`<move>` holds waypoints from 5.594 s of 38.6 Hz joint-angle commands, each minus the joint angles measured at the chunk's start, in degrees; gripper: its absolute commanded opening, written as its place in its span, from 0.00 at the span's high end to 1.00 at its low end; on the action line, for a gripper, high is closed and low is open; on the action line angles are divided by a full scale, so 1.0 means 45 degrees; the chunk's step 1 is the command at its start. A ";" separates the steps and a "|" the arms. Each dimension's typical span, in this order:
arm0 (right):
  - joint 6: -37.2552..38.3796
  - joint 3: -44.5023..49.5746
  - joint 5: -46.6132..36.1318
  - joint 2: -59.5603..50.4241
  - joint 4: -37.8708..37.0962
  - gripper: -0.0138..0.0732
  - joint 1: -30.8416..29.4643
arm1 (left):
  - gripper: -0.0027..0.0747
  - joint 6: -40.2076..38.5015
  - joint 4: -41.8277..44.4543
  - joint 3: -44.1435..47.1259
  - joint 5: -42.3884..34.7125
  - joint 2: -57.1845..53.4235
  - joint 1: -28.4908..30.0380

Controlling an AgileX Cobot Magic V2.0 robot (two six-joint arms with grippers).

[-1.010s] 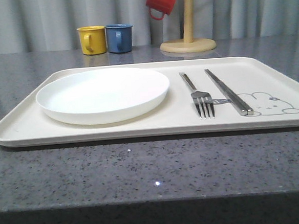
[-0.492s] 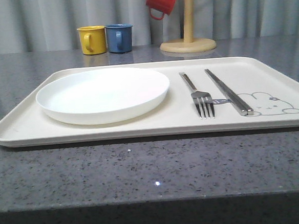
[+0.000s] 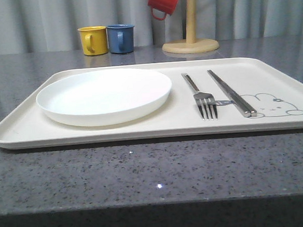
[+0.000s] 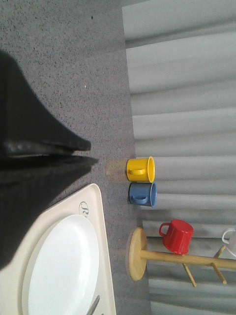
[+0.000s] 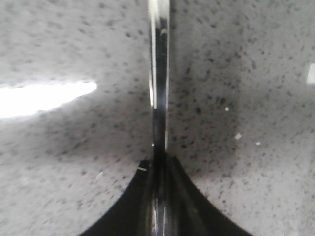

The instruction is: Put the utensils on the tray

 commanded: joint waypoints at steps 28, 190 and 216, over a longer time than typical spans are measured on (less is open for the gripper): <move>0.3628 -0.0291 0.1310 -0.2548 0.1297 0.88 0.5097 | 0.99 -0.0124 -0.0141 -0.0323 -0.1038 -0.0184 0.0028; 0.3017 1.4318 -0.9445 -2.2458 -0.2071 0.92 0.5879 | 0.99 -0.0124 0.0402 0.2950 -0.2359 -0.0308 0.1832; 0.3017 1.4318 -0.9445 -2.2458 -0.2071 0.92 0.5879 | 0.99 -0.0124 0.0402 0.4476 -0.3948 -0.0308 0.1832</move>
